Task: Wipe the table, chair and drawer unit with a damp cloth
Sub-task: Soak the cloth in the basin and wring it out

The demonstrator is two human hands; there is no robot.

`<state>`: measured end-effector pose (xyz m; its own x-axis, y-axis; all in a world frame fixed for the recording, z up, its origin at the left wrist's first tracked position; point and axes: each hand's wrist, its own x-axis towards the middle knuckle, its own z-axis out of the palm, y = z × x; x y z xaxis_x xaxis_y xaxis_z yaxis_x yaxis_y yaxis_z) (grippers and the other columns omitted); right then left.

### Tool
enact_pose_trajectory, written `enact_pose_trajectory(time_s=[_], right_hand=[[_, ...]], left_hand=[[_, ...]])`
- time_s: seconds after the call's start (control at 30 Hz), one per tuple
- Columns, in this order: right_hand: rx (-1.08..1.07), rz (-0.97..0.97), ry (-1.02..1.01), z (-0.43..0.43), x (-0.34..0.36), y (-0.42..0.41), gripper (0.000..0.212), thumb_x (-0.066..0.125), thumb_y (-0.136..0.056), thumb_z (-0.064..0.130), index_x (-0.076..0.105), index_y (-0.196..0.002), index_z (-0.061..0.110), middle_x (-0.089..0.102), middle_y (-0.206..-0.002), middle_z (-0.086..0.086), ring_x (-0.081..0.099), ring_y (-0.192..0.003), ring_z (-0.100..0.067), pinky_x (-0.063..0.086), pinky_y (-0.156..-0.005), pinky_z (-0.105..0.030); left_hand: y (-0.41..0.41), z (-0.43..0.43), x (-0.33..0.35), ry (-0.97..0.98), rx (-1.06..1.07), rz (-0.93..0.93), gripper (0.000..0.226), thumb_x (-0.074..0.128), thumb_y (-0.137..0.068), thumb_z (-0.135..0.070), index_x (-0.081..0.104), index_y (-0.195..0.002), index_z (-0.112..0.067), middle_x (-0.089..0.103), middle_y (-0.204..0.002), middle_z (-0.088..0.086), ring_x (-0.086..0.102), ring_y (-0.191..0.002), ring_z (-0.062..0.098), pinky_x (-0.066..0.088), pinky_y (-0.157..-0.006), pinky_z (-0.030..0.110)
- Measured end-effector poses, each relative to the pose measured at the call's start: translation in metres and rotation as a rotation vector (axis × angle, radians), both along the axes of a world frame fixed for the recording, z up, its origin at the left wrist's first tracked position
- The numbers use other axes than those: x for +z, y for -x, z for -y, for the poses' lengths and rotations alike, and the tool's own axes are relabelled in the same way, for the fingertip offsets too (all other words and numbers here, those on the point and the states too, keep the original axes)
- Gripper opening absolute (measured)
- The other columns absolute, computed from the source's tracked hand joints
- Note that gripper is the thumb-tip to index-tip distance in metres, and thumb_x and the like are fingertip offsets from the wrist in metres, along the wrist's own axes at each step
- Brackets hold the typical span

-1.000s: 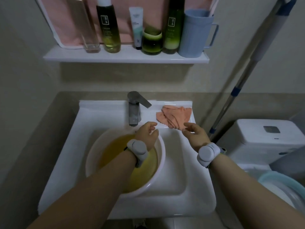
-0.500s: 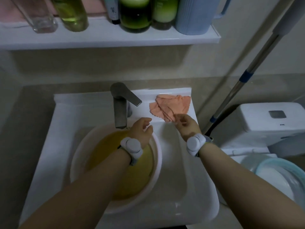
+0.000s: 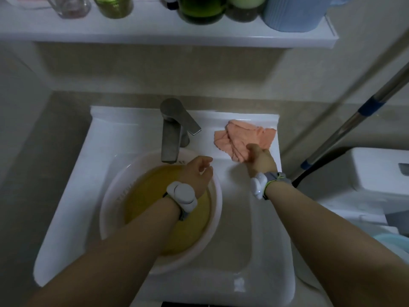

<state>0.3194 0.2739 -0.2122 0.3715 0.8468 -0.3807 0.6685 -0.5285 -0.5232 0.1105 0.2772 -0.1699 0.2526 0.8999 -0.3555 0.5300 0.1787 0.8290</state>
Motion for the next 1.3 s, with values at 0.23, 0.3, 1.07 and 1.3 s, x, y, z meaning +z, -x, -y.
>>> enact_pose_trajectory(time_s=[0.23, 0.3, 1.07, 1.3], right_hand=[[-0.129, -0.169, -0.215, 0.021, 0.018, -0.012, 0.011, 0.054, -0.082, 0.008, 0.058, -0.089, 0.015, 0.060, -0.085, -0.008, 0.053, -0.080, -0.024, 0.039, -0.069, -0.026], [-0.187, -0.278, -0.319, 0.027, 0.033, -0.012, 0.010, 0.056, -0.083, 0.006, 0.061, -0.091, 0.009, 0.063, -0.084, -0.012, 0.058, -0.077, -0.025, 0.049, -0.069, -0.033], [0.108, -0.807, -0.426, 0.067, 0.129, 0.089, 0.004, 0.063, -0.087, 0.006, 0.064, -0.090, 0.008, 0.068, -0.075, -0.002, 0.064, -0.065, -0.010, 0.054, -0.061, -0.024], [0.183, -0.468, -0.243, 0.062, 0.086, 0.126, 0.015, 0.070, -0.083, 0.019, 0.059, -0.076, 0.010, 0.057, -0.068, -0.003, 0.054, -0.064, -0.016, 0.044, -0.061, -0.027]], left_hand=[[-0.012, 0.011, 0.005, -0.007, 0.004, 0.010, 0.029, 0.052, -0.093, -0.017, 0.054, -0.121, -0.015, 0.058, -0.120, 0.004, 0.053, -0.109, 0.017, 0.040, -0.090, 0.023], [-0.016, 0.015, 0.008, -0.019, 0.000, 0.021, 0.030, 0.053, -0.092, -0.017, 0.054, -0.122, -0.016, 0.057, -0.121, 0.004, 0.053, -0.108, 0.016, 0.040, -0.090, 0.024], [0.083, 0.055, 0.044, -0.371, 0.201, 0.046, 0.023, 0.037, -0.098, -0.035, 0.053, -0.081, -0.036, 0.058, -0.073, -0.016, 0.057, -0.069, -0.008, 0.041, -0.062, 0.007], [0.139, 0.043, 0.013, -0.305, 0.309, -0.102, 0.047, 0.033, -0.095, -0.050, 0.057, -0.073, -0.016, 0.052, -0.061, 0.003, 0.048, -0.053, 0.014, 0.039, -0.048, 0.026]])
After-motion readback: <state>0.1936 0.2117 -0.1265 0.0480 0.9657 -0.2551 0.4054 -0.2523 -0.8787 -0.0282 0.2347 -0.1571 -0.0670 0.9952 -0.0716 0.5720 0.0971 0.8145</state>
